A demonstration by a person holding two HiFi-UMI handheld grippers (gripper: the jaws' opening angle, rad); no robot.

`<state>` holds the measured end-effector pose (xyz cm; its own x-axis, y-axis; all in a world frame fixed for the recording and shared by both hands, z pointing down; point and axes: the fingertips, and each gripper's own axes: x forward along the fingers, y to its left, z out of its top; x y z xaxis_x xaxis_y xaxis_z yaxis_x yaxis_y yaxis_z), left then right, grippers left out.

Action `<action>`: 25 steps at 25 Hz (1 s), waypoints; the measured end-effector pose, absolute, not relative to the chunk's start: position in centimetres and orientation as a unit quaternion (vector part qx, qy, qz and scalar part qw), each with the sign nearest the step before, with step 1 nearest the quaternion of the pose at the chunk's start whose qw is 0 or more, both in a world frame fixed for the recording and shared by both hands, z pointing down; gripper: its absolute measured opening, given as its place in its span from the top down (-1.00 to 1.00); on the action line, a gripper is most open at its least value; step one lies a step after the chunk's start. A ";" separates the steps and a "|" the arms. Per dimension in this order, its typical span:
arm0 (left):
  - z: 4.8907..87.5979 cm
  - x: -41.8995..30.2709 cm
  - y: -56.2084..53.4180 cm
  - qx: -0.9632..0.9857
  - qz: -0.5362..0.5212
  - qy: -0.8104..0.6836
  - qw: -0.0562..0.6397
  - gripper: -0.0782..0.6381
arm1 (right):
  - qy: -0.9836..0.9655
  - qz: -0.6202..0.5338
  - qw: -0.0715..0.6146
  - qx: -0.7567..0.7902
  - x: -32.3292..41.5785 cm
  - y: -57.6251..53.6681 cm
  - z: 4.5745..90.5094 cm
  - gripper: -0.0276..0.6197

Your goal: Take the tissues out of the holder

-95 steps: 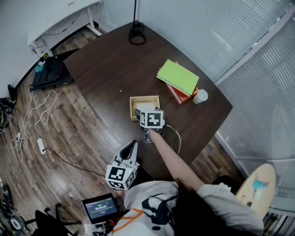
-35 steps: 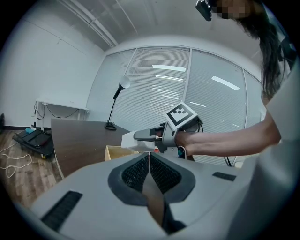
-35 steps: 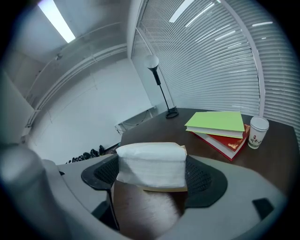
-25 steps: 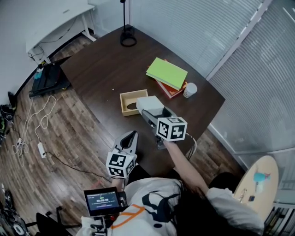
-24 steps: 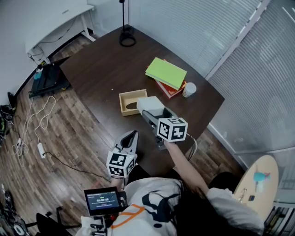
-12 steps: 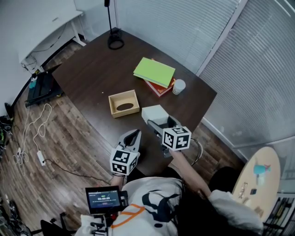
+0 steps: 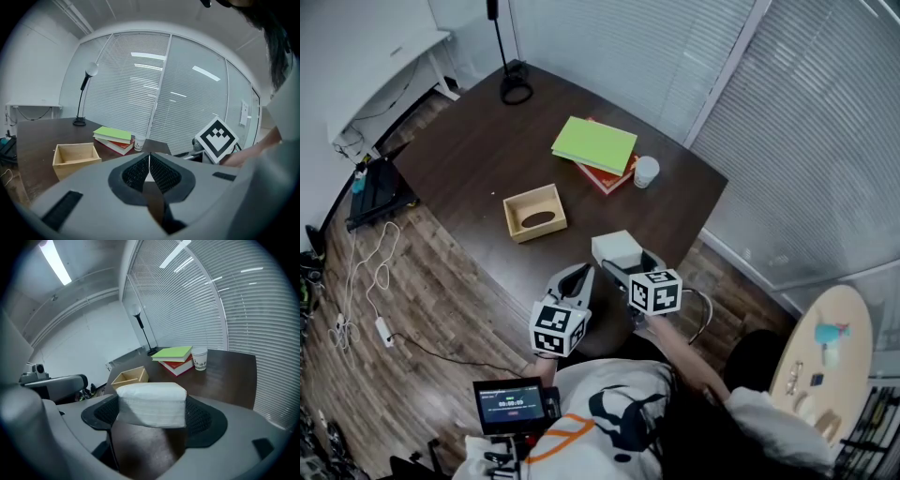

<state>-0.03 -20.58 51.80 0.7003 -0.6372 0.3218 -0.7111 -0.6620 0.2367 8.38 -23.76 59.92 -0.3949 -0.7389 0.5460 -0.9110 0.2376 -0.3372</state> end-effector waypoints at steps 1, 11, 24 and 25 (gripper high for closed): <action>51.8 0.3 -20.4 0.906 0.108 -0.370 0.174 0.78 | -0.773 0.314 0.142 0.533 8.6 -23.5 60.4 -0.46; 52.3 1.8 -19.2 0.905 0.117 -0.369 0.178 0.78 | -0.758 0.340 0.194 0.522 9.7 -20.6 65.9 -0.46; 53.1 2.9 -18.5 0.901 0.126 -0.373 0.184 0.78 | -0.779 0.346 0.237 0.466 8.3 -17.9 69.6 -0.46; 53.2 2.9 -18.5 0.900 0.127 -0.374 0.184 0.78 | -0.780 0.347 0.241 0.461 8.2 -17.7 69.8 -0.46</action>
<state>2.92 -18.52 53.16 0.6881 -0.6264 0.3663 -0.7200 -0.6523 0.2369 8.20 -17.71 69.83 -0.4590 -0.5518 0.6962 -0.8866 0.3340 -0.3198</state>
